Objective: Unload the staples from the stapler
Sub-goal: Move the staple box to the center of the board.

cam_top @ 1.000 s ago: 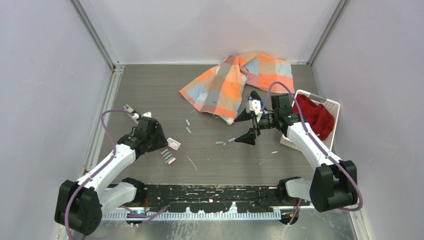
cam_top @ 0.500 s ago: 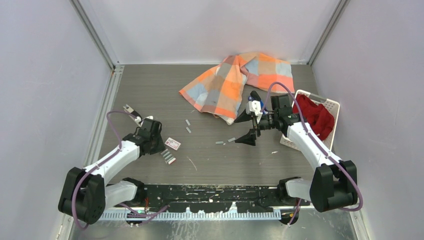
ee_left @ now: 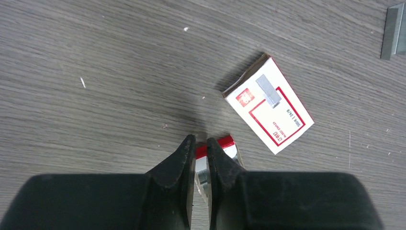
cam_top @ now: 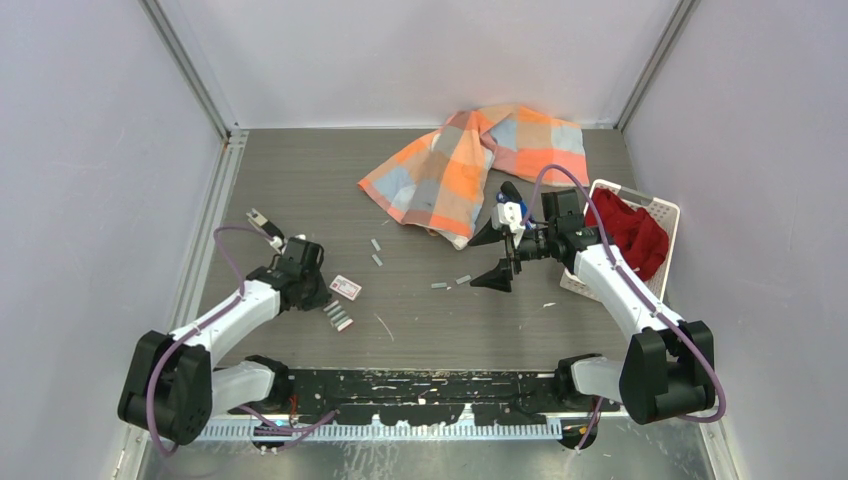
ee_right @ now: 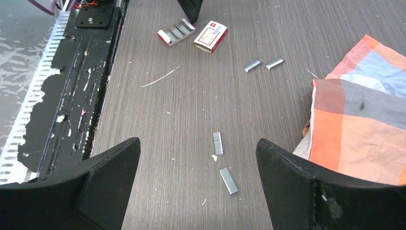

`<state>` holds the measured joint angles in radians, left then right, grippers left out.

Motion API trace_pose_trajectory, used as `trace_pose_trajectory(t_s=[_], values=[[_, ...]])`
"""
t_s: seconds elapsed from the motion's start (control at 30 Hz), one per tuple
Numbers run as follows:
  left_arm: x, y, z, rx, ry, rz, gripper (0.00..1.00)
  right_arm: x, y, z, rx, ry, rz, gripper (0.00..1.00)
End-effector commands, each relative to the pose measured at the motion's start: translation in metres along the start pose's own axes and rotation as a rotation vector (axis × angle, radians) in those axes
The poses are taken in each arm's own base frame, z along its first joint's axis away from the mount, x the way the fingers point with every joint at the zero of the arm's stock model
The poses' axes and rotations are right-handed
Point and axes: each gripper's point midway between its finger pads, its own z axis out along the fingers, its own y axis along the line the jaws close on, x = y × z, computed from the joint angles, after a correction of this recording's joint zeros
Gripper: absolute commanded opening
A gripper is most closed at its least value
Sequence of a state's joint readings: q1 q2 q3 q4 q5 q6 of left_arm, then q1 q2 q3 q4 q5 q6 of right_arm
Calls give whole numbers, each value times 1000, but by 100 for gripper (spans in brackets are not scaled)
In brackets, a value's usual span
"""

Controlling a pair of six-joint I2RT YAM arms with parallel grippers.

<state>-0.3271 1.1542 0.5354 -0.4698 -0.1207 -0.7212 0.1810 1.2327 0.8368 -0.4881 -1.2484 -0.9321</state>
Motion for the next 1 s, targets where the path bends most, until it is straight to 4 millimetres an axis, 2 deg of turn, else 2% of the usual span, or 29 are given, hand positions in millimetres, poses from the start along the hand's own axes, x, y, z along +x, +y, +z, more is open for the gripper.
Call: trace_pose_trajectory(t_s=[0.0,0.23,0.53,0.8,0.97], values=[[8,-5,-6,47,30,-22,15,-10,2,-2,-3,-22,-49,95],[29,-12,-8,119,96,-47,18,-12,2,-2,-5,-24,-56,95],[30,-19,-21,183,81,-50,25,-13,3,-3,-6,-27,-63,95],[40,-25,-18,213,134,-45,26,-13,4,-3,-7,-28,-65,95],[39,-23,-25,208,123,-42,27,-14,4,-3,-9,-29,-66,95]])
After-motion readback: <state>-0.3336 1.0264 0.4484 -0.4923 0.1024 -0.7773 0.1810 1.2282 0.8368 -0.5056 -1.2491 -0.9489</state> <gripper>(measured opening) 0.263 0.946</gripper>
